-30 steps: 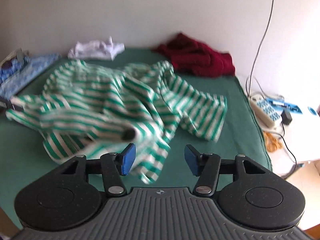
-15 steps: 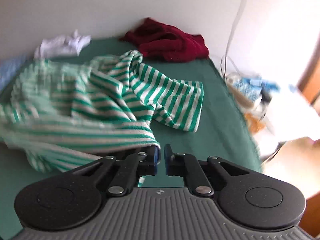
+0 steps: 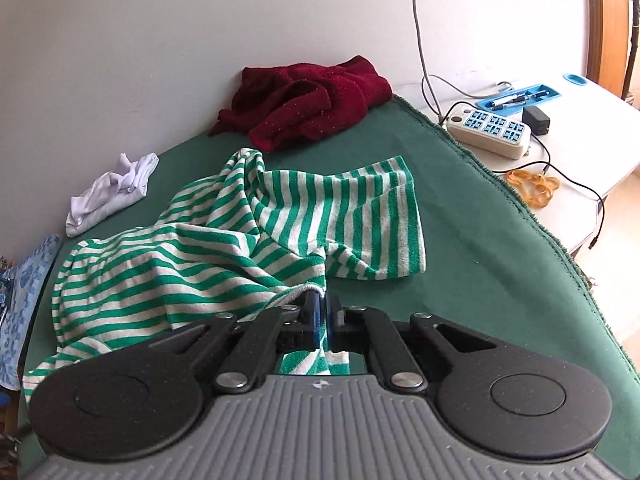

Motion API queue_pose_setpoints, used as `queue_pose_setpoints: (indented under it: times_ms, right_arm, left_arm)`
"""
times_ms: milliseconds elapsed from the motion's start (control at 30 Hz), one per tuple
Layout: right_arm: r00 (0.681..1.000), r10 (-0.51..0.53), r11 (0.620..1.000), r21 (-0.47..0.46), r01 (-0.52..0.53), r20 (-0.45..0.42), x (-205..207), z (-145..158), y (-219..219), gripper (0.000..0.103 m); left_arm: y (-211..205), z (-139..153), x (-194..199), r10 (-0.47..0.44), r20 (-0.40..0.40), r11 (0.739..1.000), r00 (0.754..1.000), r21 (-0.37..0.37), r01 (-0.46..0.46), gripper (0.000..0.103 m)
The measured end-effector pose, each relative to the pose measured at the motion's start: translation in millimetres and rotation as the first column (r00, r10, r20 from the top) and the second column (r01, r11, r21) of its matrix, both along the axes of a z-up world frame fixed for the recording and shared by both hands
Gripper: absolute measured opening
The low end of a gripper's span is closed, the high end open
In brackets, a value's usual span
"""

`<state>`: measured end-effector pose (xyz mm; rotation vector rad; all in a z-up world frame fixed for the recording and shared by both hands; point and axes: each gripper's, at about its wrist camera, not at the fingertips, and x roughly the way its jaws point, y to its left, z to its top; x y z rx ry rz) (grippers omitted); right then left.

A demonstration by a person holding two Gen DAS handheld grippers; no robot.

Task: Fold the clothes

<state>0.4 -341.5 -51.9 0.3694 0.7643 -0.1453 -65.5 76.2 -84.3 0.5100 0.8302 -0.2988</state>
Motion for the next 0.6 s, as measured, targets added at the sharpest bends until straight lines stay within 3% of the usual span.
queue_pose_setpoints:
  times_ms: [100, 167, 300, 367, 433, 500, 600]
  right_arm:
    - [1.0, 0.011, 1.0, -0.014, -0.011, 0.0, 1.9, 2.7, 3.4, 0.003]
    - [1.0, 0.01, 1.0, -0.02, -0.01, 0.002, 1.6, 3.8, 4.9, 0.003]
    - [1.0, -0.003, 1.0, -0.023, 0.003, -0.001, -0.2, 3.3, 6.9, 0.004]
    - [1.0, -0.013, 1.0, -0.016, 0.013, 0.001, -1.7, 2.5, 5.9, 0.004]
    - [1.0, -0.022, 1.0, -0.011, 0.022, 0.002, -3.0, 1.7, 5.3, 0.005]
    - [1.0, -0.029, 0.999, -0.016, 0.029, -0.004, -3.9, 0.7, 6.0, 0.006]
    - [1.0, -0.022, 0.999, -0.048, 0.021, -0.009, -4.6, -0.8, 9.4, 0.007]
  left_arm:
    - [-5.7, -7.4, -2.8, -0.034, 0.001, 0.999, 0.999, 0.001, 0.034, 0.064]
    - [-1.4, -7.6, 3.5, -0.019, -0.021, 0.999, 1.0, -0.034, 0.019, 0.057]
    - [9.2, -5.0, 14.1, 0.017, -0.014, 0.997, 1.0, -0.078, -0.018, 0.052]
    - [8.4, -7.6, 19.0, 0.027, 0.0, 0.998, 1.0, -0.054, -0.027, 0.027]
    - [10.8, -9.6, 26.8, 0.034, -0.008, 0.998, 0.999, -0.05, -0.035, 0.02]
    - [13.6, -6.8, 29.3, 0.025, -0.008, 0.997, 1.0, -0.069, -0.025, 0.023]
    - [14.5, 0.9, 22.5, -0.01, 0.036, 0.996, 0.999, -0.085, 0.013, 0.042]
